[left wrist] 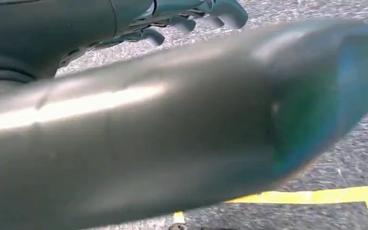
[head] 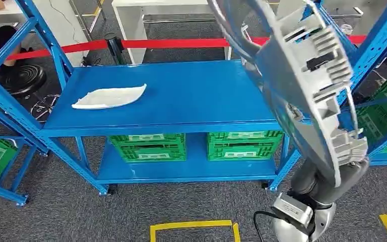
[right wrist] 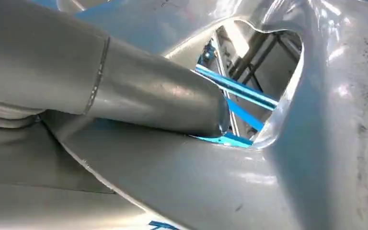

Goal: Take the parts from the cabinet and place them on the table.

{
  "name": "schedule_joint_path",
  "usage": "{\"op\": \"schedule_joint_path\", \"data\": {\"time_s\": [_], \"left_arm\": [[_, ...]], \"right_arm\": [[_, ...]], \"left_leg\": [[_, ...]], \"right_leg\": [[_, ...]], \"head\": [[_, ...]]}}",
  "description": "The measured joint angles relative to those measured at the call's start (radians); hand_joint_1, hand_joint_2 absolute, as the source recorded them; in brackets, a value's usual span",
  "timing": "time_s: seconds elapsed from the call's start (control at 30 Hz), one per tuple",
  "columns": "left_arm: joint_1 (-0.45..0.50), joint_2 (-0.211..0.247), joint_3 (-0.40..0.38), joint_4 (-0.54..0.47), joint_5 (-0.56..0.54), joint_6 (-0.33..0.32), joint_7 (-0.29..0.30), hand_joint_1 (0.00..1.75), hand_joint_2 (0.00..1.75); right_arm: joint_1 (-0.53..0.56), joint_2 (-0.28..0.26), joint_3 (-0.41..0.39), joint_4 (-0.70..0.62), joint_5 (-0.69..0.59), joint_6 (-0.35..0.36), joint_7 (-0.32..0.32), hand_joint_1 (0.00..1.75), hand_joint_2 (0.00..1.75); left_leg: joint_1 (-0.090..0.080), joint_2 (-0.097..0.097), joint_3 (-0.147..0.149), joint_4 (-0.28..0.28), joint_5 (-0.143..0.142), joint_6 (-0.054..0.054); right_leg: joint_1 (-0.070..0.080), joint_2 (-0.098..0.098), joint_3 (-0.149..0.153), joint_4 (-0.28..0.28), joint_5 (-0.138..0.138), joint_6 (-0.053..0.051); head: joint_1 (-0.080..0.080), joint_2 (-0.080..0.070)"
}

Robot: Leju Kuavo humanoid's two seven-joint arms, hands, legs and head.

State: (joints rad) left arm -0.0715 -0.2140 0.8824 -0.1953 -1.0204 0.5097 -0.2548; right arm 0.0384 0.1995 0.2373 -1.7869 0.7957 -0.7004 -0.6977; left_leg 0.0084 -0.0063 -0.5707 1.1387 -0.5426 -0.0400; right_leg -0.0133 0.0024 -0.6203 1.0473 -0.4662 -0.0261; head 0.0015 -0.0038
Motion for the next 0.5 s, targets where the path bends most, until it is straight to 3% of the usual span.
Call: {"op": "schedule_joint_path", "data": {"time_s": [0.03, 0.07, 0.1, 0.17, 0.2, 0.23, 0.27, 0.33, 0.37, 0.4, 0.43, 0.47, 0.5], "left_arm": [[-0.001, 0.003, 0.000, -0.001, 0.000, 0.007, -0.006, 0.00, 0.00], [-0.003, 0.008, 0.000, -0.002, 0.000, 0.012, -0.014, 0.00, 0.00], [-0.003, 0.009, 0.000, -0.002, 0.002, 0.018, -0.026, 0.00, 0.00], [-0.003, 0.018, 0.000, -0.002, 0.011, 0.022, -0.047, 0.00, 0.00], [-0.002, 0.019, 0.000, -0.002, 0.011, 0.022, -0.061, 0.00, 0.00], [-0.003, 0.020, 0.001, -0.002, 0.010, 0.022, -0.072, 0.00, 0.00], [-0.005, 0.024, 0.001, -0.002, 0.008, 0.022, -0.080, 0.00, 0.00], [-0.005, 0.026, 0.001, -0.002, 0.005, 0.016, -0.093, 0.00, 0.00], [-0.005, 0.026, 0.001, -0.002, 0.005, 0.016, -0.094, 0.00, 0.00], [-0.005, 0.026, 0.001, -0.002, 0.005, 0.016, -0.092, 0.00, 0.00], [-0.005, 0.026, 0.001, -0.001, 0.005, 0.016, -0.088, 0.00, 0.00], [-0.005, 0.026, 0.001, -0.001, 0.002, 0.016, -0.083, 0.00, 0.00], [-0.005, 0.026, 0.000, -0.001, -0.004, 0.016, -0.074, 0.00, 0.00]], "right_arm": [[0.004, 0.000, 0.005, -0.006, -0.008, 0.000, 0.000, 1.75, 0.00], [0.006, -0.001, 0.010, -0.012, -0.017, 0.000, 0.000, 1.75, 0.00], [0.006, -0.002, 0.015, -0.014, -0.024, 0.000, 0.000, 1.75, 0.00], [0.007, -0.004, 0.018, -0.014, -0.031, 0.000, -0.001, 1.75, 0.00], [0.010, -0.006, 0.018, -0.014, -0.031, 0.000, 0.001, 1.75, 0.00], [0.015, -0.009, 0.018, -0.014, -0.032, 0.000, 0.001, 1.75, 0.00], [0.017, -0.011, 0.018, -0.016, -0.035, 0.000, 0.000, 1.75, 0.00], [0.020, -0.015, 0.018, -0.018, -0.036, 0.000, 0.000, 1.75, 0.00], [0.024, -0.015, 0.018, -0.018, -0.036, 0.000, 0.000, 1.75, 0.00], [0.027, -0.016, 0.018, -0.018, -0.035, 0.000, 0.000, 1.75, 0.00], [0.027, -0.016, 0.019, -0.017, -0.032, 0.000, 0.001, 1.75, 0.00], [0.027, -0.016, 0.020, -0.016, -0.031, 0.000, 0.000, 1.75, 0.00], [0.026, -0.016, 0.023, -0.016, -0.026, 0.000, 0.000, 1.75, 0.00]], "left_leg": [[-0.003, -0.001, 0.060, -0.091, 0.011, 0.008], [-0.007, 0.000, 0.085, -0.128, -0.009, 0.010], [-0.014, -0.001, 0.076, -0.120, 0.013, 0.010], [-0.018, -0.001, 0.065, -0.126, 0.014, 0.022], [-0.013, 0.000, 0.061, -0.137, 0.025, 0.033], [-0.006, 0.008, 0.059, -0.142, 0.037, 0.041], [-0.007, 0.008, 0.052, -0.142, 0.045, 0.050], [-0.007, 0.009, 0.024, -0.136, 0.062, 0.054], [-0.008, 0.010, 0.010, -0.134, 0.071, 0.056], [-0.009, 0.010, -0.005, -0.129, 0.079, 0.055], [-0.009, 0.011, -0.020, -0.124, 0.086, 0.053], [-0.008, 0.011, -0.033, -0.119, 0.092, 0.051], [-0.008, 0.011, -0.046, -0.112, 0.098, 0.048]], "right_leg": [[0.000, 0.000, -0.003, 0.001, 0.005, 0.002], [0.002, 0.000, -0.007, 0.000, 0.011, 0.010], [-0.001, 0.000, -0.004, -0.004, 0.017, 0.017], [-0.003, 0.000, -0.004, -0.010, 0.031, 0.029], [0.001, 0.001, -0.005, -0.013, 0.038, 0.037], [-0.004, 0.002, -0.011, -0.002, 0.023, 0.039], [-0.002, 0.002, -0.026, 0.027, -0.022, 0.041], [-0.004, 0.002, -0.073, 0.169, -0.133, 0.048], [-0.003, 0.002, -0.093, 0.242, -0.167, 0.051], [-0.003, 0.002, -0.100, 0.287, -0.172, 0.052], [-0.003, 0.002, -0.085, 0.282, -0.153, 0.052], [-0.003, 0.001, -0.047, 0.236, -0.119, 0.051], [-0.004, 0.001, 0.013, 0.150, -0.082, 0.050]], "head": [[0.000, 0.000], [0.001, 0.000], [0.000, 0.000], [-0.001, 0.000], [-0.002, 0.000], [-0.002, 0.000], [0.000, 0.000], [0.003, 0.000], [0.003, 0.000], [0.003, 0.000], [0.003, 0.000], [0.003, 0.000], [0.003, 0.000]]}}
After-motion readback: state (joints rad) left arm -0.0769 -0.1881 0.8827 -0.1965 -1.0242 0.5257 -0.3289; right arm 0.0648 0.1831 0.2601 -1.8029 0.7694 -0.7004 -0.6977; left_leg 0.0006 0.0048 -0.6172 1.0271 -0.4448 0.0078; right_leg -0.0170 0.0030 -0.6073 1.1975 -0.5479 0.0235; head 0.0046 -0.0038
